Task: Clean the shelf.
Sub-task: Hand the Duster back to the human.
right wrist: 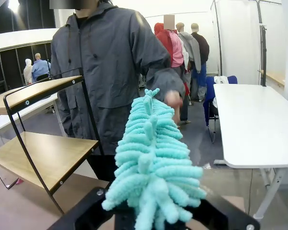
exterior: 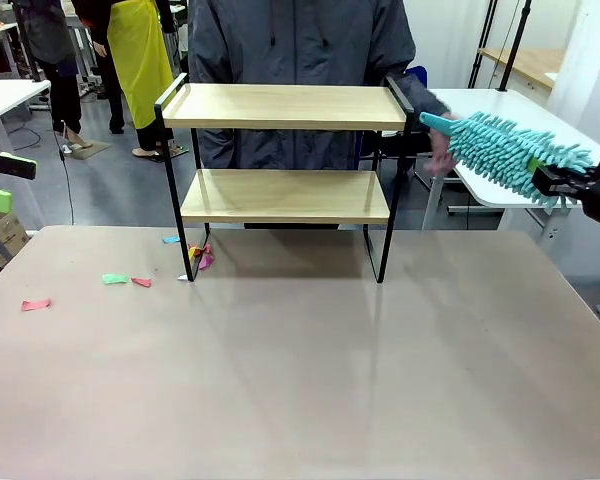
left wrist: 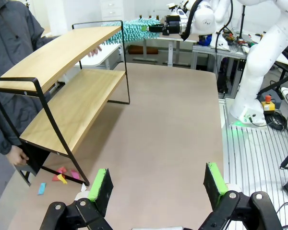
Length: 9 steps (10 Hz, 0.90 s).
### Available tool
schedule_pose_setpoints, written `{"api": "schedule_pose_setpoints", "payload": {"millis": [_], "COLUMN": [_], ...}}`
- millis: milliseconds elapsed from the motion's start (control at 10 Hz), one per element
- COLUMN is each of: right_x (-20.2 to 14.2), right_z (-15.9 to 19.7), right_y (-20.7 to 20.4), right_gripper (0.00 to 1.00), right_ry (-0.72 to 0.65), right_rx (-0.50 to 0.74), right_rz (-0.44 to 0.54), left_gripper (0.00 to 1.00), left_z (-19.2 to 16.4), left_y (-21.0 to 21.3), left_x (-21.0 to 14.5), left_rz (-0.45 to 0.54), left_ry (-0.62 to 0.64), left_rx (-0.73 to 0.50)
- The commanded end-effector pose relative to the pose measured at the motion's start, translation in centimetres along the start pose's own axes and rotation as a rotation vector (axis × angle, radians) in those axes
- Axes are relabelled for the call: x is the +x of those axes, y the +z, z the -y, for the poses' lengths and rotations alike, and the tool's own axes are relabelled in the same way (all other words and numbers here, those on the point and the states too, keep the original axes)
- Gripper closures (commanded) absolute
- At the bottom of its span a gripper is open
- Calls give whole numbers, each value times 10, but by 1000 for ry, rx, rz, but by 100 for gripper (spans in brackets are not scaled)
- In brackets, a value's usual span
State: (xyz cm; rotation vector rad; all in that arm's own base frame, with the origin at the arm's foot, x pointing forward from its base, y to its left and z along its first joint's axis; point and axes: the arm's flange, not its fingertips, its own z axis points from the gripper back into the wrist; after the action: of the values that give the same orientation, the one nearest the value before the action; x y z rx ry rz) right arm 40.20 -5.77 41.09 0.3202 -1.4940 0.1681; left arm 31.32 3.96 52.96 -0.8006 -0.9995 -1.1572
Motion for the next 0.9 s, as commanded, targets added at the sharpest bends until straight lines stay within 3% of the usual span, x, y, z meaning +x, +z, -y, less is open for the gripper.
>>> {"api": "schedule_pose_setpoints", "payload": {"millis": [0,700,800], "right_x": [1,1,0], "right_z": [0,0,0], "right_y": [0,0,0], "right_gripper": [82,82,26], "right_ry": [16,16,0], "right_rx": [-7,-7,-1], "right_rz": [-5,-5,-1], "left_gripper": [0,0,0], "left_z": [-2,-2,-2], "left_y": [-1,-1,-1], "left_x": [2,2,2], "left_rz": [26,26,26], "left_ry": [-20,-20,-20], "left_rx": [-3,-3,-3]}}
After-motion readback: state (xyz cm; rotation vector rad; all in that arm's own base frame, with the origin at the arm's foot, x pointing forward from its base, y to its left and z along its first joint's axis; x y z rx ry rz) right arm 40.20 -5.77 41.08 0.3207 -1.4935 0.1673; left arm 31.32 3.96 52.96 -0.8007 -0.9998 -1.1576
